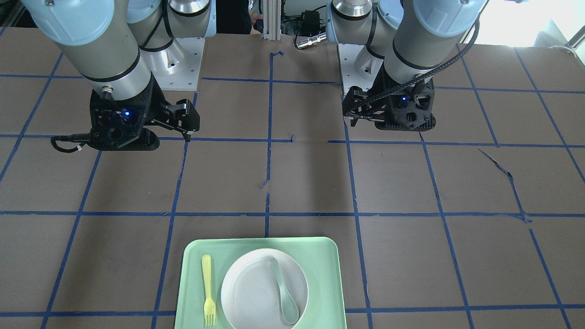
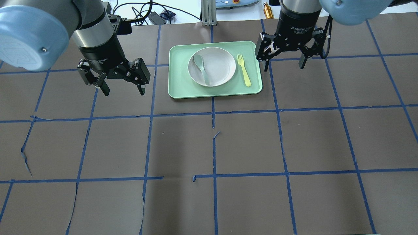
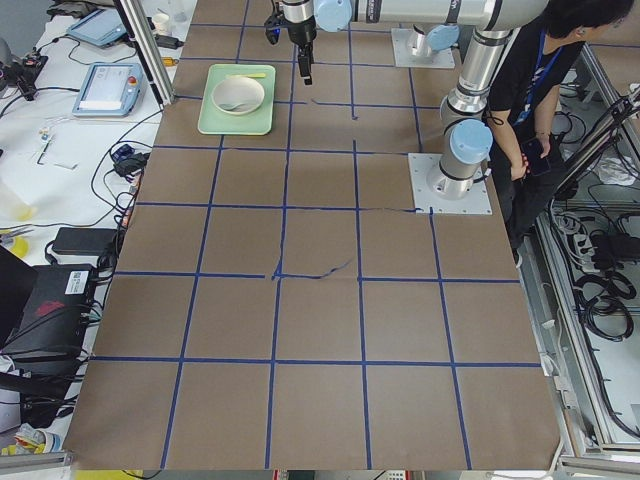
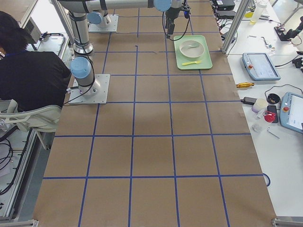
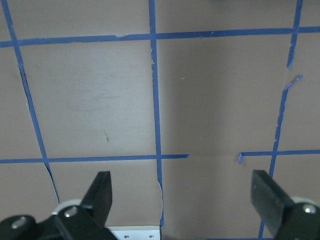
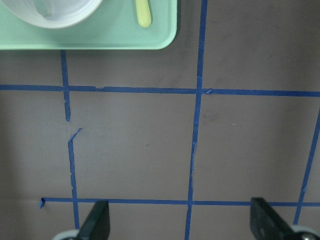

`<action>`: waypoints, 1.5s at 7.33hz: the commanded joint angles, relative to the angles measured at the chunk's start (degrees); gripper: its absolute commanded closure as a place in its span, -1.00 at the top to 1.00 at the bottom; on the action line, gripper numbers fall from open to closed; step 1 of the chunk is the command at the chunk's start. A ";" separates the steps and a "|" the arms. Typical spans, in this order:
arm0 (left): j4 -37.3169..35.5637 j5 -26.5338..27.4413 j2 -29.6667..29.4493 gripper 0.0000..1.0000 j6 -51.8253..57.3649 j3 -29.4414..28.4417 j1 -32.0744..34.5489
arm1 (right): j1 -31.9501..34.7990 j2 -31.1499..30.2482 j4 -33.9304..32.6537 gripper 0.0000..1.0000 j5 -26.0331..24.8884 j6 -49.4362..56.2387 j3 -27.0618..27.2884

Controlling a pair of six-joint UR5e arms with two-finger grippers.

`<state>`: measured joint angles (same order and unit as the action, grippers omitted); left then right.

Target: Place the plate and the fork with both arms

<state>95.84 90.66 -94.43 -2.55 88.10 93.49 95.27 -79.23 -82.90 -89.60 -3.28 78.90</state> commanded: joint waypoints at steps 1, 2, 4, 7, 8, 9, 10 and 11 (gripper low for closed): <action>-0.39 0.22 -0.05 1.00 0.00 0.05 -0.15 | 0.00 0.04 -0.07 1.00 0.03 -0.06 -0.06; -0.39 0.31 0.13 1.00 -0.09 -0.04 -0.15 | 0.00 -0.14 -0.07 1.00 0.03 -0.06 -0.06; -0.39 0.22 0.30 1.00 -0.09 -0.04 -0.15 | 0.09 0.03 -0.16 1.00 -0.05 -0.06 -0.07; -0.39 0.22 0.74 1.00 -0.17 -0.04 -0.06 | 0.09 0.12 -0.24 1.00 -0.05 -0.06 -0.15; -0.13 0.31 1.26 1.00 -0.17 -0.21 -0.06 | 0.00 -0.05 -0.16 1.00 0.03 -0.06 -0.15; -0.13 0.31 1.18 1.00 -0.17 0.05 -0.15 | 0.09 -0.05 0.02 1.00 0.03 -0.06 -0.15; -0.13 0.31 1.27 1.00 -0.17 -0.04 -0.15 | 0.09 0.12 -0.07 1.00 -0.14 -0.06 -0.07; -0.13 0.40 1.27 1.00 -0.17 0.05 -0.15 | 0.09 0.12 -0.16 1.00 -0.05 -0.06 -0.06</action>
<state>95.70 90.99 -93.22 -2.72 88.09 93.35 95.34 -79.16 -82.98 -89.65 -3.34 78.80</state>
